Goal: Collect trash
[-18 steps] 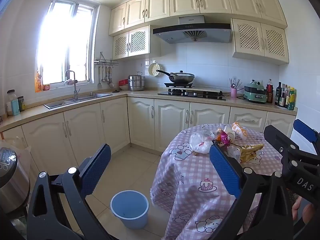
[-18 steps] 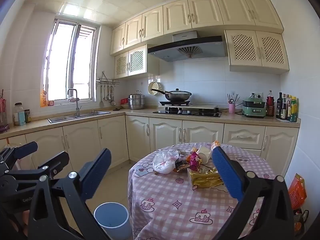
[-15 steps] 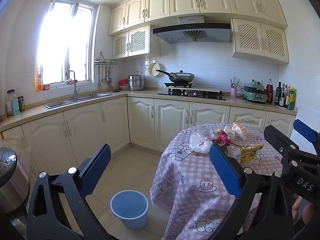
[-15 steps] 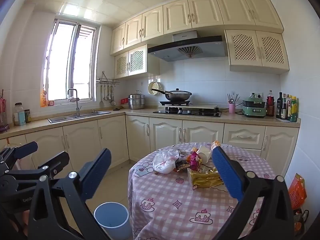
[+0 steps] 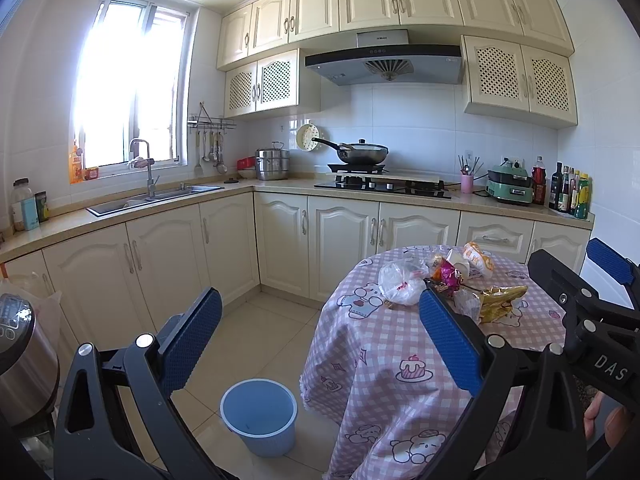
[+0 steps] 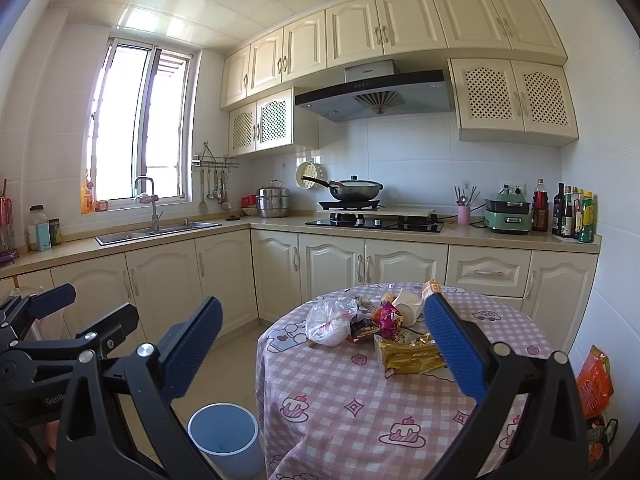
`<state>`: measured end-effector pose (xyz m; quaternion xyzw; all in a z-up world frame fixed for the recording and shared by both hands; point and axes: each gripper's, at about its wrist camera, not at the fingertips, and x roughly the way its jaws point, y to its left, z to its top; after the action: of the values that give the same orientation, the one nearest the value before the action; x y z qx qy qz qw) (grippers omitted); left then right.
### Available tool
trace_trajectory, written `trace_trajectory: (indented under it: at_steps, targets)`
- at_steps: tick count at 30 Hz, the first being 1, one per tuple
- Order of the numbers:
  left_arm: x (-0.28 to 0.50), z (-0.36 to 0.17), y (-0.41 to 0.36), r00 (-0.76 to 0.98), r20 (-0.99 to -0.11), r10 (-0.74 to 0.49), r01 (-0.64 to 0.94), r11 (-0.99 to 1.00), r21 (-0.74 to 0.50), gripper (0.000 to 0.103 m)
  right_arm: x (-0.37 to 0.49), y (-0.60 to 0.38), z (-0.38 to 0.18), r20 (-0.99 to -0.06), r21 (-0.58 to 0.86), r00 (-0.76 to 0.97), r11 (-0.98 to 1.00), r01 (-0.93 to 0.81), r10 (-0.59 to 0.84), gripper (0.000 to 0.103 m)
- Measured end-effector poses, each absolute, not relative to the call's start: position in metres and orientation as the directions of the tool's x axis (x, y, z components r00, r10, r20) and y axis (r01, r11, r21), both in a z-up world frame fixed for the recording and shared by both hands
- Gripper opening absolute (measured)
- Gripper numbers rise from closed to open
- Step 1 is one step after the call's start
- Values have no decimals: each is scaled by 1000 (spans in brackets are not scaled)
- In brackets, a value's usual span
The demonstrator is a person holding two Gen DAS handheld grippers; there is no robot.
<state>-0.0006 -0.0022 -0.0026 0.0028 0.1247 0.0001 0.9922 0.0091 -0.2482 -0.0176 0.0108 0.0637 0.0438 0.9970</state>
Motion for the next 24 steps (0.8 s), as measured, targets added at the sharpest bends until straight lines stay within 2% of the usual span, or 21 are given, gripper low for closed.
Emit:
trace_trajectory:
  at_steps: [24]
  targets:
    - [0,-2,-2,968,-251,1,1,1000,6,96,13,-246,-23,-140,34,986,996,-87,91,99]
